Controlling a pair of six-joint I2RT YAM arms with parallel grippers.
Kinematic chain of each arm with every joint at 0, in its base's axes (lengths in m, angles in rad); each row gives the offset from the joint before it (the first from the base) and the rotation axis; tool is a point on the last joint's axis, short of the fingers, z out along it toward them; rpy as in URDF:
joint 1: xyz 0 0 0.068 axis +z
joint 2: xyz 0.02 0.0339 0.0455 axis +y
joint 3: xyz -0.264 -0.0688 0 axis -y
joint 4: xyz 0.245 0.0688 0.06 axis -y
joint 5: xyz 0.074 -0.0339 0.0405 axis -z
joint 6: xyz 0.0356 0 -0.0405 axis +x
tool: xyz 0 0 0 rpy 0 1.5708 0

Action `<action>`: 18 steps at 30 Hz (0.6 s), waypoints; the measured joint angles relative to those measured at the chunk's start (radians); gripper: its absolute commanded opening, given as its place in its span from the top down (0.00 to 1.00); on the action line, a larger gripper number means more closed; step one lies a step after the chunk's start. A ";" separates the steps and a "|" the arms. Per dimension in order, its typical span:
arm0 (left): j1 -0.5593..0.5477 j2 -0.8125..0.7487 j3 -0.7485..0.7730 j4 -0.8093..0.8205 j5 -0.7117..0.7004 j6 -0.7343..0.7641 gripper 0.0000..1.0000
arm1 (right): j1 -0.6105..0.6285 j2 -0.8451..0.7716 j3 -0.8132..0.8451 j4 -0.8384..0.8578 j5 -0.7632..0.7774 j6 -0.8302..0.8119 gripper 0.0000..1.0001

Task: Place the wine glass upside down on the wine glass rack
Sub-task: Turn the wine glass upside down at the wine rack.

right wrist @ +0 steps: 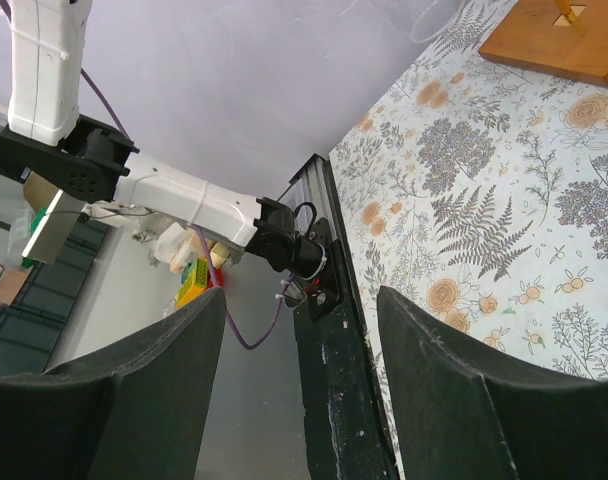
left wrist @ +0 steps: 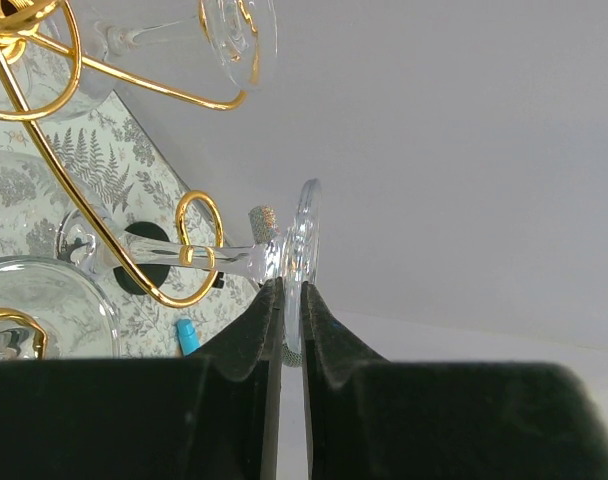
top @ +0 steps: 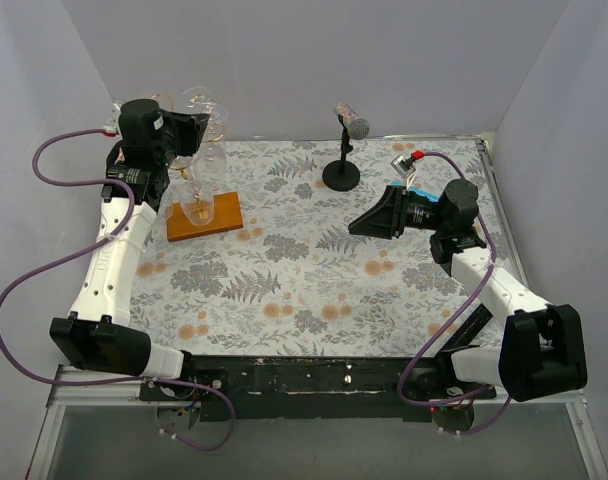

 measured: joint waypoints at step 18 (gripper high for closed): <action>-0.023 -0.025 -0.061 0.064 0.040 -0.004 1.00 | 0.000 0.000 0.000 -0.002 0.003 -0.015 0.30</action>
